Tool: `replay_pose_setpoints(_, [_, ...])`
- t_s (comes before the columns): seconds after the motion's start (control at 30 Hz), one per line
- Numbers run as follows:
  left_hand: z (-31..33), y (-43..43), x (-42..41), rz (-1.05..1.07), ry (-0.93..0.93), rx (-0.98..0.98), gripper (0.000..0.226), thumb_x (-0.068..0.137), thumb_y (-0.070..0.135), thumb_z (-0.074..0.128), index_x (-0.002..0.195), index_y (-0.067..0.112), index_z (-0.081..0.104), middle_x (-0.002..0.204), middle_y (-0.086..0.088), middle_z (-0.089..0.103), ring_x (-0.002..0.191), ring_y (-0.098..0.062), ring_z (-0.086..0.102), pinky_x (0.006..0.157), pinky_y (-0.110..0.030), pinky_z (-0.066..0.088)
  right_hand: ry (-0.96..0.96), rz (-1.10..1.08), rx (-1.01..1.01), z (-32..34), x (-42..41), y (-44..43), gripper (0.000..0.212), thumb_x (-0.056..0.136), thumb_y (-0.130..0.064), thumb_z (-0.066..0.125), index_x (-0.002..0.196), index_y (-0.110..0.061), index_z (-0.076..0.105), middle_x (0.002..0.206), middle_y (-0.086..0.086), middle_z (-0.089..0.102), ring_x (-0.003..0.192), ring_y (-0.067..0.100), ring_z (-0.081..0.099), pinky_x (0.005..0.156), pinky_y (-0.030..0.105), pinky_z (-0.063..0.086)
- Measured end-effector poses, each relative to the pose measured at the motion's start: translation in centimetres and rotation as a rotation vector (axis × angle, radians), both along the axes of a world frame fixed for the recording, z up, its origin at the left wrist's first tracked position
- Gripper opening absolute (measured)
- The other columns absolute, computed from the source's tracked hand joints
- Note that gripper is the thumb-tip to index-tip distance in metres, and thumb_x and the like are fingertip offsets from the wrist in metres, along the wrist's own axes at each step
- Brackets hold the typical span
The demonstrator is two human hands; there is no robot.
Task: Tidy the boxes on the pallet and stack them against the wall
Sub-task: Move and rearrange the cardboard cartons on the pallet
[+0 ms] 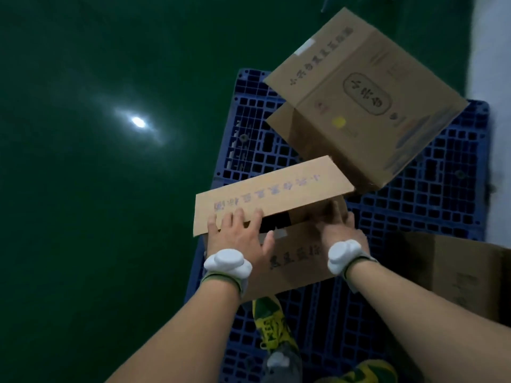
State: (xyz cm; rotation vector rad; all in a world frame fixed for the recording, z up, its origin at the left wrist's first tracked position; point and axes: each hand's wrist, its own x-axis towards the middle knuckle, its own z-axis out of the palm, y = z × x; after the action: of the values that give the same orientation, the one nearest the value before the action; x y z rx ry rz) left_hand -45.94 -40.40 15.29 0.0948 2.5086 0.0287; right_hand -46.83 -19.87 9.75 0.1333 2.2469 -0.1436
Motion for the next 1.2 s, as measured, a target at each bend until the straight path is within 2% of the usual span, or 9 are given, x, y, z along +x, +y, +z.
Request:
replay_pose_setpoints(0.1, [-1.6, -0.3, 0.8, 0.143, -0.232, 0.087, 0.057, 0.094, 0.062, 0.016, 0.149, 0.044, 0.017, 0.162, -0.003, 0.011, 0.146, -0.03, 0.011, 0.111, -0.06, 0.019, 0.102, -0.201, 0.081, -0.6, 0.0, 0.9, 0.056, 0.09, -0.027, 0.057, 0.139, -0.03, 0.032, 0.159, 0.012, 0.01, 0.137, 0.04, 0.027, 0.095, 0.052, 0.044])
replay_pose_setpoints(0.23, [-4.4, -0.8, 2.1, 0.333, -0.411, 0.141, 0.054, 0.097, 0.058, 0.017, 0.149, 0.043, 0.02, 0.163, 0.002, -0.011, 0.148, -0.037, -0.006, 0.112, -0.064, 0.015, -0.094, -0.868, 0.111, -2.3, -0.1, 3.0, 0.133, 0.06, -0.067, 0.076, 0.152, -0.025, -0.011, 0.152, 0.021, 0.03, 0.121, 0.044, 0.049, 0.09, 0.051, 0.045])
replay_pose_setpoints(0.4, [-6.0, -1.2, 3.3, 0.302, -0.376, 0.083, 0.056, 0.095, 0.058, 0.025, 0.149, 0.046, 0.013, 0.161, 0.006, -0.019, 0.148, -0.035, -0.01, 0.111, -0.062, 0.024, 0.04, -0.778, -0.235, -3.4, 1.0, 2.8, 0.113, 0.072, -0.066, 0.066, 0.153, -0.029, -0.003, 0.143, 0.014, 0.046, 0.117, 0.038, 0.054, 0.089, 0.045, 0.048])
replay_pose_setpoints(0.53, [-6.0, -1.2, 4.6, 0.293, -0.31, 0.09, 0.062, 0.095, 0.058, 0.031, 0.146, 0.054, -0.003, 0.155, 0.01, -0.033, 0.146, -0.028, -0.021, 0.112, -0.064, 0.018, 0.085, -0.828, -0.115, -4.1, -0.8, 1.7, 0.079, 0.085, -0.069, 0.041, 0.143, -0.018, 0.021, 0.124, 0.019, 0.057, 0.084, 0.035, 0.057, 0.071, 0.041, 0.045])
replay_pose_setpoints(0.6, [-6.5, -1.0, 5.4, 0.358, -0.246, 0.048, 0.066, 0.095, 0.057, 0.032, 0.144, 0.055, -0.011, 0.153, 0.006, -0.038, 0.144, -0.028, -0.028, 0.112, -0.064, 0.015, 0.055, -0.847, -0.093, -4.3, -1.0, 1.7, 0.079, 0.086, -0.069, 0.04, 0.143, -0.018, 0.021, 0.124, 0.018, 0.056, 0.091, 0.037, 0.059, 0.076, 0.043, 0.047])
replay_pose_setpoints(0.67, [-6.9, -0.6, 5.3, 0.634, -0.187, 0.024, 0.07, 0.095, 0.056, 0.034, 0.147, 0.049, -0.012, 0.156, -0.004, -0.034, 0.145, -0.032, -0.023, 0.111, -0.063, 0.015, 0.032, -0.867, -0.122, -4.4, -1.0, 2.1, 0.082, 0.084, -0.07, 0.043, 0.146, -0.02, 0.019, 0.131, 0.015, 0.054, 0.104, 0.039, 0.058, 0.087, 0.048, 0.048])
replay_pose_setpoints(0.83, [-7.4, -0.9, 2.0, 1.172, -0.159, 0.052, 0.079, 0.097, 0.051, 0.037, 0.152, 0.027, -0.015, 0.156, -0.023, 0.016, 0.134, -0.046, 0.032, 0.109, -0.054, 0.023, 0.004, -0.908, -0.276, -4.1, -1.6, 2.9, 0.081, 0.085, -0.064, 0.05, 0.147, -0.018, 0.024, 0.143, 0.01, 0.046, 0.122, 0.036, 0.05, 0.098, 0.045, 0.043])
replay_pose_setpoints(1.0, [-8.1, -3.0, 0.2, 1.279, -0.189, -0.037, 0.077, 0.093, 0.051, 0.047, 0.145, -0.001, 0.026, 0.146, -0.026, 0.035, 0.131, -0.047, 0.036, 0.107, -0.051, 0.031, 0.008, -0.948, -0.382, -3.0, -1.6, 3.0, 0.079, 0.088, -0.061, 0.051, 0.149, -0.018, 0.025, 0.145, 0.007, 0.044, 0.126, 0.032, 0.047, 0.097, 0.038, 0.04])
replay_pose_setpoints(1.2, [-3.8, -1.5, 2.0, 1.31, -0.006, -0.085, 0.074, 0.092, 0.047, 0.052, 0.14, -0.004, 0.03, 0.143, -0.027, 0.033, 0.127, -0.046, 0.038, 0.101, -0.048, 0.032, 0.037, -0.93, -0.396, 0.2, 0.6, 2.9, 0.08, 0.086, -0.069, 0.043, 0.149, -0.021, 0.027, 0.146, 0.005, 0.044, 0.126, 0.033, 0.048, 0.097, 0.038, 0.04])
